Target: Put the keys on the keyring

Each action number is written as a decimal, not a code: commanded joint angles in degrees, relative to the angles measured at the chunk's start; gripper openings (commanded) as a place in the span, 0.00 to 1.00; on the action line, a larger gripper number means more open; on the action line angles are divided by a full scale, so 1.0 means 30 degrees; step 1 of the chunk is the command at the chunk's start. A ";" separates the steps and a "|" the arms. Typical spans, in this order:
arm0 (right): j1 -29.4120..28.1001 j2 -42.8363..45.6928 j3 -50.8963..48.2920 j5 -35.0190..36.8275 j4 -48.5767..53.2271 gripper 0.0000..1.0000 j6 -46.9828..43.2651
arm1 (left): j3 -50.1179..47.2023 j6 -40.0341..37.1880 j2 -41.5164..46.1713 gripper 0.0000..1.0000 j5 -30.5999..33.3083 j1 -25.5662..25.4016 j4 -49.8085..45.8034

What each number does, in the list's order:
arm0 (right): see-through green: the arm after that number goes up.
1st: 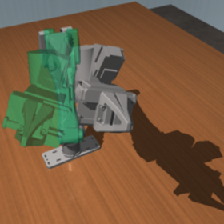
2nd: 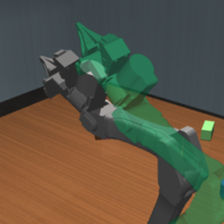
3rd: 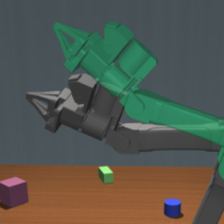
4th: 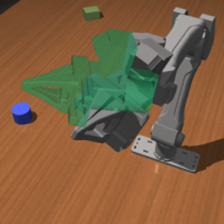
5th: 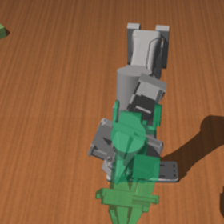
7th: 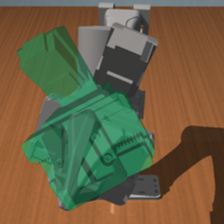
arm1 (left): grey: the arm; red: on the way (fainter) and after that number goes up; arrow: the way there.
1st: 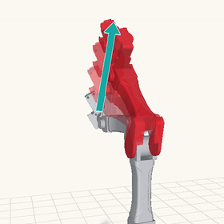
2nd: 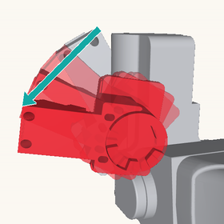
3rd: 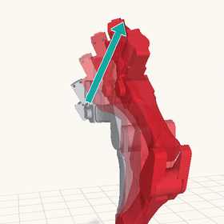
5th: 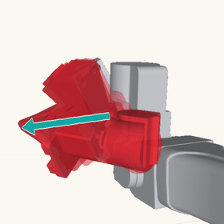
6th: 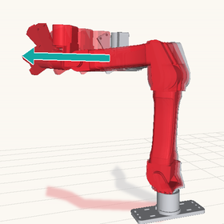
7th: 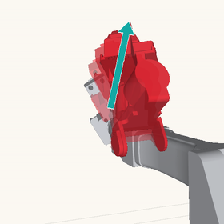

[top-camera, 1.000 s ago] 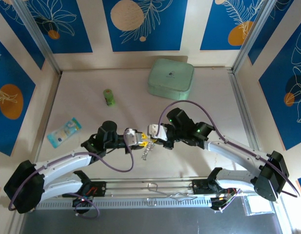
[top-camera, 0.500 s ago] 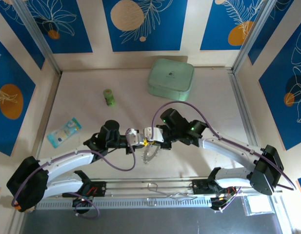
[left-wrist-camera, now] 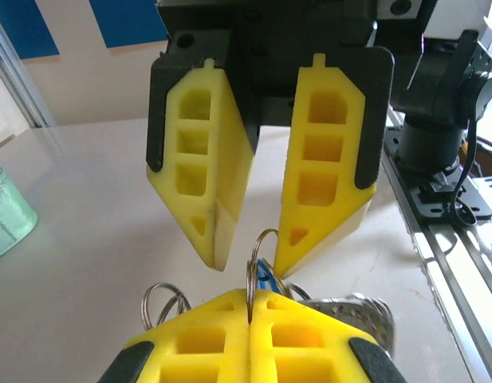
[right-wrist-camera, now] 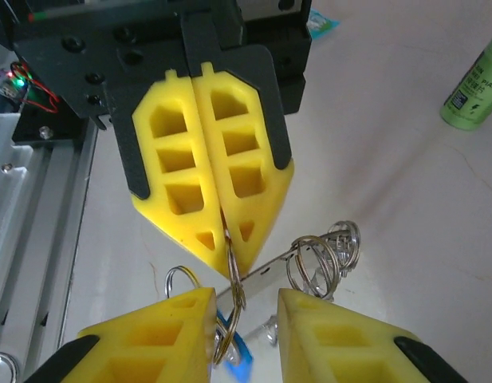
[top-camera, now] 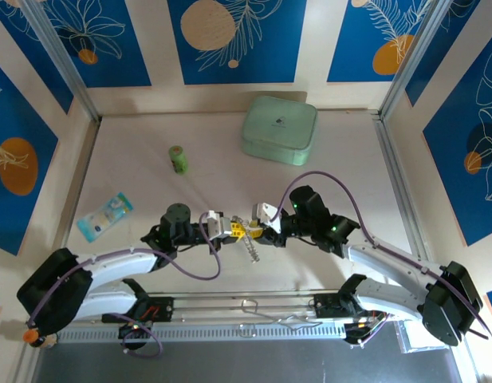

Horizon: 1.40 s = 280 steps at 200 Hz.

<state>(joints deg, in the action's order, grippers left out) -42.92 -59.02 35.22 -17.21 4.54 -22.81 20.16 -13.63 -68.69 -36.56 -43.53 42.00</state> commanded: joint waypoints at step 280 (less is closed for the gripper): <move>-0.0314 0.0278 0.1687 0.0347 0.3117 0.29 -0.0389 | 0.1320 -0.2381 0.2211 0.00 -0.0583 -0.0165 -0.4068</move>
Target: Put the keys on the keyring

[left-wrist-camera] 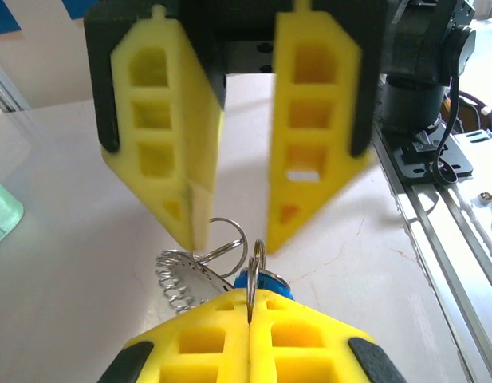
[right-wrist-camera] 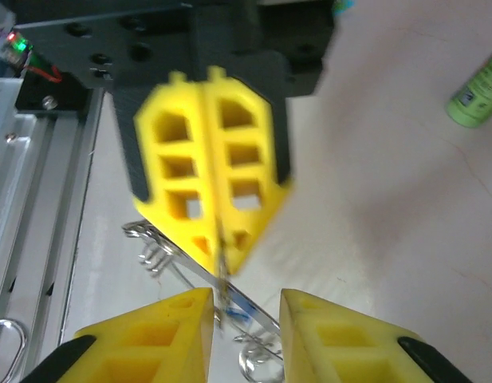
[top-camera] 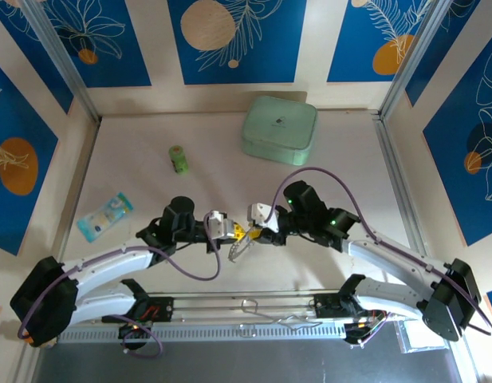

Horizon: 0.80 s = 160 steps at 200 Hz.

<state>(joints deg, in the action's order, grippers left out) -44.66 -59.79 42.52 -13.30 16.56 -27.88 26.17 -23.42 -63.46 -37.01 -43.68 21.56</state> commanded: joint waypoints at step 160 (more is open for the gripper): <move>0.0181 0.0402 -0.0910 -0.0681 -0.1519 0.28 0.1327 | -0.0638 0.0892 0.0177 0.00 0.0360 -0.0117 0.3871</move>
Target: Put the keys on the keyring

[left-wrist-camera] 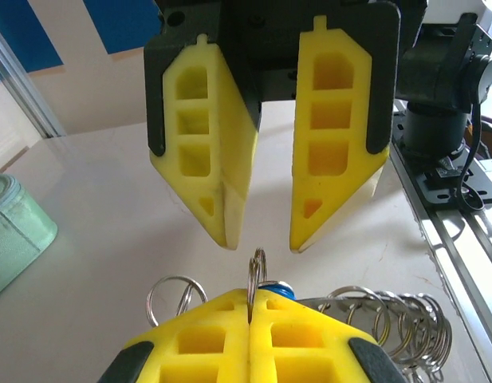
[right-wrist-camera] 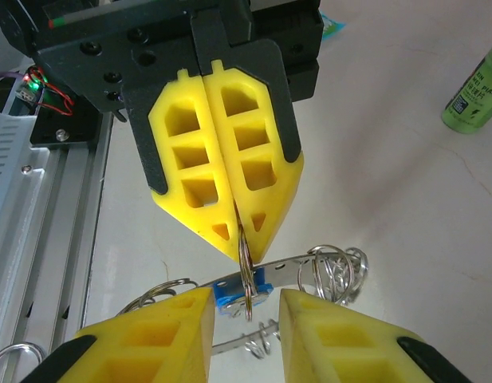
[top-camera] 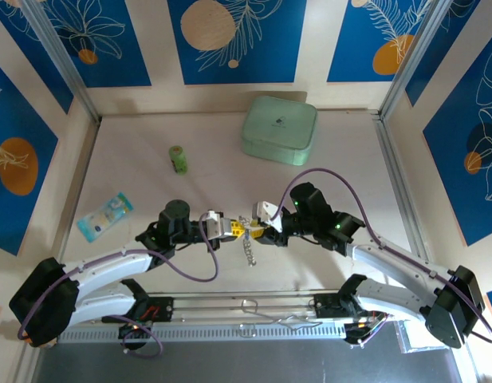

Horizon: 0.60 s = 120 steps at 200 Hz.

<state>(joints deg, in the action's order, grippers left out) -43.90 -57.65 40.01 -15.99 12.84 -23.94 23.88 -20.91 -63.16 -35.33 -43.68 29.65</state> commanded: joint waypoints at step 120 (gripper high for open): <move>0.0124 -0.1290 -0.0181 0.0134 -0.0275 0.02 0.0126 | -0.0522 0.1653 0.0288 0.00 -0.1293 -0.0115 0.4106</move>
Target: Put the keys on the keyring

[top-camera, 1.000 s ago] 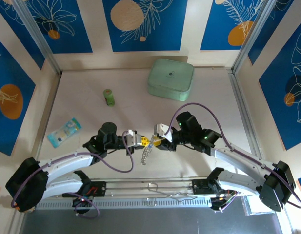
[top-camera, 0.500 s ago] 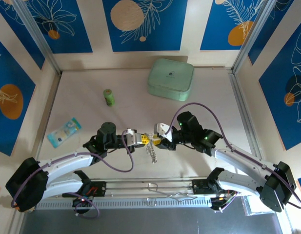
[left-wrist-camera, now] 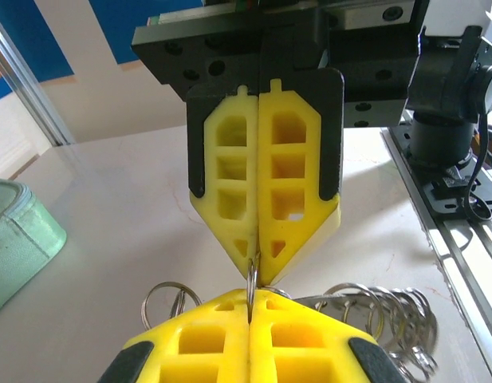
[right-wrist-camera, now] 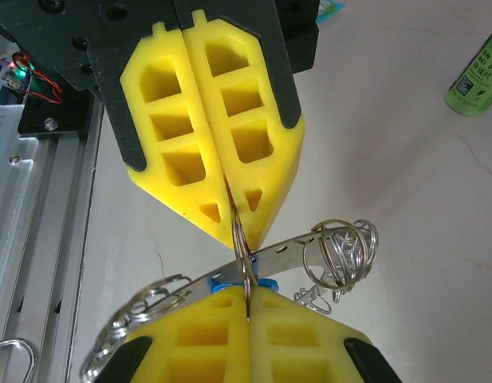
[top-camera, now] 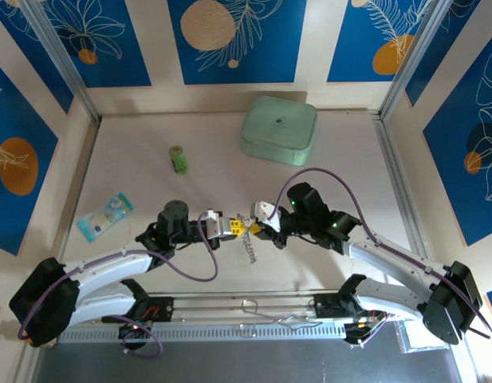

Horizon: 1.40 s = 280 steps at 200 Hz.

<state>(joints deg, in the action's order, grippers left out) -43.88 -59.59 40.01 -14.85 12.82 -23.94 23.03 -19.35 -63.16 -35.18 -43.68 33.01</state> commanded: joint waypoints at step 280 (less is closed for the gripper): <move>-0.1282 -0.0908 0.3981 0.1633 0.5848 0.00 -0.3494 | 0.3251 -0.2632 0.0240 0.12 -0.1252 -0.0146 -0.7048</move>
<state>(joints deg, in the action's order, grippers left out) -45.84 -60.64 48.60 -13.61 23.55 -30.09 30.76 -23.11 -62.72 -38.65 -43.75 19.20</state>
